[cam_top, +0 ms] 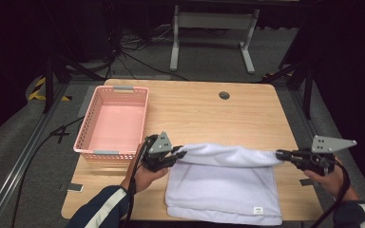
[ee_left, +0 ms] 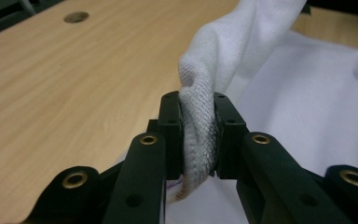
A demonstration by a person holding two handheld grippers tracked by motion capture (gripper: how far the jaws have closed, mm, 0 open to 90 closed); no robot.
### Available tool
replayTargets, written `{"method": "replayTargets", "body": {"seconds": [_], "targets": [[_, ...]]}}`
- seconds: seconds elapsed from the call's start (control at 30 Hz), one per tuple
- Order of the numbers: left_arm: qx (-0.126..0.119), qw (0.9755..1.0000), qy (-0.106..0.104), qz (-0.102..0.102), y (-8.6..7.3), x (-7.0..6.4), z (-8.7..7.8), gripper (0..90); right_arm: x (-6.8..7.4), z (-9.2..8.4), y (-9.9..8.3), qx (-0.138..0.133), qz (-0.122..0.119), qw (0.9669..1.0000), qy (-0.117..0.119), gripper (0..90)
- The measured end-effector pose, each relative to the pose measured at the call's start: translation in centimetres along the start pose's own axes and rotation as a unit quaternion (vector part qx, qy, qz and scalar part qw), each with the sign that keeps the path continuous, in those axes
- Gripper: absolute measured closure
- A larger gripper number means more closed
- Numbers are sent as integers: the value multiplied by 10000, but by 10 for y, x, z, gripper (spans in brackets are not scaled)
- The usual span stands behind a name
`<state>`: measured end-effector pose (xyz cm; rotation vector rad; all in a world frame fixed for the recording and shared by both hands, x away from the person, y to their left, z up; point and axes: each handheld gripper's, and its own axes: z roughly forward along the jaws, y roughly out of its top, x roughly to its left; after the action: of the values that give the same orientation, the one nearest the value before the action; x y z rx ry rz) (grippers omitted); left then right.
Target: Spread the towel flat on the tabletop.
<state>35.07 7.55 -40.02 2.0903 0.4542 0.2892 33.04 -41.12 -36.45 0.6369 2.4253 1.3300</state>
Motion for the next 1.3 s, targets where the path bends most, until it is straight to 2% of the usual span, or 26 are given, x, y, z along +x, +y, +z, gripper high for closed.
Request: {"method": "replayTargets", "body": {"seconds": [0.07,0.1,0.13,0.17,0.2,0.23,0.27,0.3,0.33,0.37,0.4,0.47,0.5,0.57,0.67,0.7,0.77,0.8,0.83,0.87,0.97,1.03,1.1,1.2,1.23,1.3], "targets": [[62,9998,-119,150,-10,-10,-5,759,13,-5,-6,176,-82,9995,268,846],[130,9995,-232,166,-16,-16,-7,764,28,-7,-14,415,-240,9977,487,845],[270,9983,-456,249,-27,-26,-8,765,34,-6,-18,501,-258,9965,623,845],[270,9983,-456,249,-27,-26,-8,766,41,-5,-24,652,-305,9948,724,845],[420,9969,-559,369,-32,-32,-8,766,41,-5,-24,652,-305,9948,724,845],[599,9948,-657,499,-41,-39,-7,767,53,1,-36,936,-351,9907,919,844],[599,9948,-657,499,-41,-39,-7,768,58,4,-40,1101,-333,9885,982,843],[810,9922,-734,602,-47,-45,-5,768,58,4,-40,1101,-333,9885,982,843],[920,9899,-780,744,-51,-48,-3,768,64,10,-49,1417,-424,9837,1024,843],[1111,9870,-810,826,-57,-51,-2,768,68,14,-55,1611,-409,9803,1063,841],[1176,9864,-854,770,-60,-53,-1,768,71,18,-61,1737,-383,9777,1120,840],[1334,9844,-877,732,-65,-52,2,769,73,20,-66,1720,-288,9779,1157,839],[1322,9858,-791,664,-66,-50,4,771,73,21,-68,1702,-277,9786,1121,839],[1396,9853,-781,596,-64,-44,8,778,69,22,-71,1653,-189,9812,977,841],[1457,9856,-609,609,-60,-35,14,783,61,28,-72,1586,-99,9837,836,842],[1458,9859,-554,608,-58,-30,16,784,60,29,-71,1573,-90,9846,761,842],[1386,9880,-466,502,-57,-21,21,788,56,34,-67,1588,-145,9855,584,843],[1418,9880,-425,438,-56,-17,23,788,54,37,-66,1605,-163,9856,498,843],[1413,9881,-384,462,-54,-12,25,788,50,39,-64,1605,-146,9860,436,843],[1420,9886,-264,429,-52,-7,28,789,45,42,-63,1584,-152,9866,355,844],[1407,9893,-147,350,-48,4,36,789,29,51,-59,1542,-58,9880,-7,845],[1412,9891,-67,403,-45,11,39,789,23,55,-56,1542,-8,9879,-139,845],[1296,9910,-28,340,-42,15,37,788,18,56,-52,1539,-57,9878,-212,843],[970,9946,-5,355,-36,13,24,789,17,47,-45,1256,-81,9917,-257,841],[829,9957,16,420,-33,10,17,786,18,41,-43,1113,-93,9934,-256,839],[632,9961,50,610,-28,3,5,776,21,30,-40,874,-115,9959,-181,834]]}}
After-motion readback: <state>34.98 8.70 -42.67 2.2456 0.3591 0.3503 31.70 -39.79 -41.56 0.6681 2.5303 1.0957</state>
